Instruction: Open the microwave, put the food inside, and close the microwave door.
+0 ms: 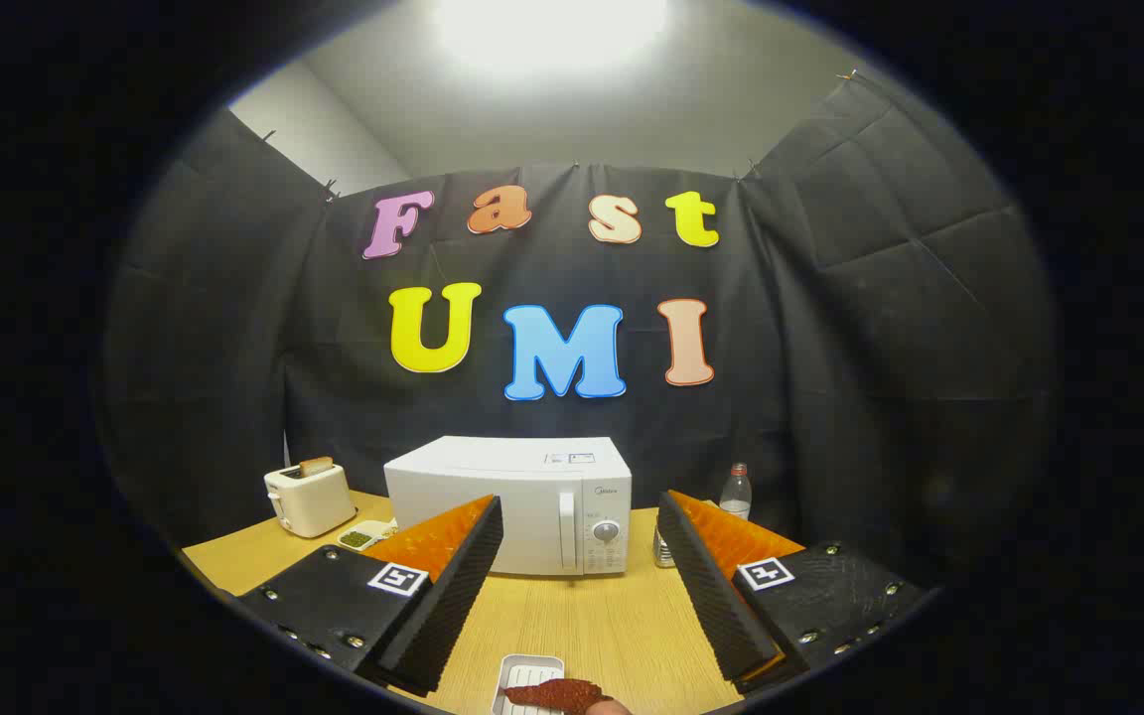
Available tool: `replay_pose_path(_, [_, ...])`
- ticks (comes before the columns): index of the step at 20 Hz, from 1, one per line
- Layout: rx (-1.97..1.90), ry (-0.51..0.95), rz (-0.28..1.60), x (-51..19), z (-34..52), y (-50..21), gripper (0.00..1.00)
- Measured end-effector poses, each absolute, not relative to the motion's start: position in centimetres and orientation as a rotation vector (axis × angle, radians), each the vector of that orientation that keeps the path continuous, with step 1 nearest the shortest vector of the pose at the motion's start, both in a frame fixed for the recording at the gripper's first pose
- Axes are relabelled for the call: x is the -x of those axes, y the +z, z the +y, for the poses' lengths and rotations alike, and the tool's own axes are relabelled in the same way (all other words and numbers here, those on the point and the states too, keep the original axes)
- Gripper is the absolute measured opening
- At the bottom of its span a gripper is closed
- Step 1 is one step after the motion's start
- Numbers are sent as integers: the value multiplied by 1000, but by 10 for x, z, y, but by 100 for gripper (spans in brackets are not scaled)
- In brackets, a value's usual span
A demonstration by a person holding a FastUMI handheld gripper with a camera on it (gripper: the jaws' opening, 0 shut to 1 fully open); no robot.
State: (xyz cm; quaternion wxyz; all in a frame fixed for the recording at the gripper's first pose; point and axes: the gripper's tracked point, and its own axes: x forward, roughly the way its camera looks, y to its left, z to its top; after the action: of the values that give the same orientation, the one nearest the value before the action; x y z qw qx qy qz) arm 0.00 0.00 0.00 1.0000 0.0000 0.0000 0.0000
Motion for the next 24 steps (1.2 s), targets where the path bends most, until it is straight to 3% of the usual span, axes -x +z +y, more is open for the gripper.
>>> replay_pose_path(24, [-51, -9, -38, -3, 4, 15, 97])
